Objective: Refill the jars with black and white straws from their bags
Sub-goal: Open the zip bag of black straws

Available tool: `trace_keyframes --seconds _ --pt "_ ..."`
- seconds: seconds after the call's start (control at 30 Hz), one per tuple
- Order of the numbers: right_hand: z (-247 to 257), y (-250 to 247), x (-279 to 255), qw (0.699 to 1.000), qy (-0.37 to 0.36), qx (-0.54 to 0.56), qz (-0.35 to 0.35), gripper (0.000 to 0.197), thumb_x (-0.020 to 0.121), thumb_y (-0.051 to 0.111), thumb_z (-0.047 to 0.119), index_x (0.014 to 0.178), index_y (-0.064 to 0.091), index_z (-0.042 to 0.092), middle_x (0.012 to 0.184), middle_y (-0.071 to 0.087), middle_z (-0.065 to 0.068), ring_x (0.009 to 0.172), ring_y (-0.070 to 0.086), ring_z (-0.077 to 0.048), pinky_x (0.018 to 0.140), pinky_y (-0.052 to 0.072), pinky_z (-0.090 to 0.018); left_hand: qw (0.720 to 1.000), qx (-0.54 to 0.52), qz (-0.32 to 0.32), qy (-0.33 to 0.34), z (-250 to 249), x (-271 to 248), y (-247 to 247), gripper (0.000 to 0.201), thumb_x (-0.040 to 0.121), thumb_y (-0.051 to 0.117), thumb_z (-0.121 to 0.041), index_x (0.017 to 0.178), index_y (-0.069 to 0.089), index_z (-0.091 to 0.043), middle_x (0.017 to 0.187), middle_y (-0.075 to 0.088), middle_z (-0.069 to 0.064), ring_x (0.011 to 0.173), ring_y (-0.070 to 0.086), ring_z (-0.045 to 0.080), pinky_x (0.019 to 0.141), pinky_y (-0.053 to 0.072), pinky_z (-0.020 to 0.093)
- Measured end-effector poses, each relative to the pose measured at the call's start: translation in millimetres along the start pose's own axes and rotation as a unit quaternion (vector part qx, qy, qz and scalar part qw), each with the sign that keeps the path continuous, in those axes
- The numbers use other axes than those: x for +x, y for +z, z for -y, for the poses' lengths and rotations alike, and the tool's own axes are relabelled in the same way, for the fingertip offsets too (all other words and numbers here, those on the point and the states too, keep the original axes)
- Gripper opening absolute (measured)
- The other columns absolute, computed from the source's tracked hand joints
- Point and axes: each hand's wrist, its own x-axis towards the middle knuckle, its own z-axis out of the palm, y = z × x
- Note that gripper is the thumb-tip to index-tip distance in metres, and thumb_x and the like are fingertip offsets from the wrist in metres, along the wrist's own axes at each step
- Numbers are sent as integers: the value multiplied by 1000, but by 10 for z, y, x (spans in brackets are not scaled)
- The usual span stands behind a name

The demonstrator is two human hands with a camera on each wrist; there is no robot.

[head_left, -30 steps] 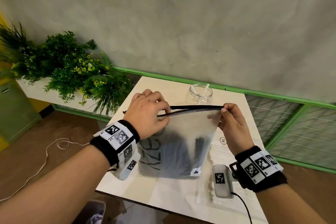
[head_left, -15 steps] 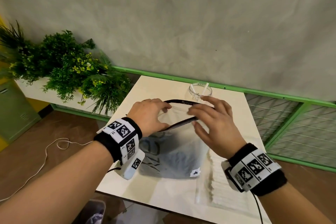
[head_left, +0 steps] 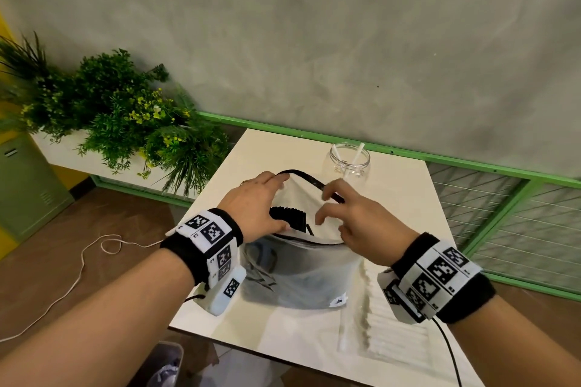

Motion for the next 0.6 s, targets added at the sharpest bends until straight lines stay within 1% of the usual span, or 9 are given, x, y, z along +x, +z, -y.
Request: trace_keyframes --seconds 0.07,0.1,0.17,0.27,0.37,0.47,0.5,0.53,0.6 --pt "8 34 -12 998 -46 -40 32 57 69 46 -13 101 66 30 131 50 10 91 52 -20 67 46 -33 1000 -5 -12 -6 -1 3 8 82 75 70 -43 144 28 -28 132 46 -9 100 58 19 84 44 29" --pt "15 47 -20 996 -33 -52 66 61 70 43 -13 104 66 32 129 55 13 98 52 -20 73 47 -34 1000 -7 -16 -8 -7 6 8 78 77 69 -40 144 29 -28 132 46 -8 98 59 18 84 44 29" --pt "16 72 -18 988 26 -83 124 60 77 40 -10 116 64 30 119 63 7 105 53 -22 80 47 -37 1000 -7 -15 -5 -22 18 9 73 80 66 -32 144 30 -26 131 46 -8 101 59 18 86 46 31" --pt "26 101 3 980 101 -138 105 33 89 41 14 115 62 18 101 66 -9 97 58 -29 76 49 -38 1000 0 -14 3 -34 43 15 67 82 60 -25 143 33 -24 131 47 -5 111 55 19 91 47 36" --pt "18 122 -1 977 94 -173 84 27 93 44 34 98 61 14 88 65 -8 88 59 -29 67 46 -34 1000 11 -14 1 -38 43 14 65 83 59 -31 142 33 -24 131 47 -3 110 56 21 90 48 37" --pt "93 162 -36 984 23 -157 80 10 79 65 19 81 56 15 71 63 -3 73 57 -28 55 44 -33 1000 26 -4 -6 -22 24 27 73 83 60 -43 145 28 -25 133 45 -1 112 55 23 90 48 37" --pt "97 201 -66 986 7 -144 78 21 68 72 9 76 54 16 66 60 -1 64 55 -26 48 41 -29 999 30 3 -9 -17 14 36 76 82 61 -46 146 26 -25 134 44 0 114 54 23 90 48 37" --pt "92 235 -93 989 -9 -126 72 32 60 73 -1 76 53 18 68 58 1 58 51 -24 44 34 -26 999 35 13 -13 -14 1 49 79 81 61 -49 146 24 -24 135 43 1 115 53 22 91 47 37" --pt "97 278 -129 992 -21 -103 68 41 59 67 -11 86 55 18 90 53 -2 60 45 -22 45 30 -26 998 49 34 -22 -12 -27 71 87 76 63 -58 146 23 -24 135 42 1 118 51 22 93 46 37"
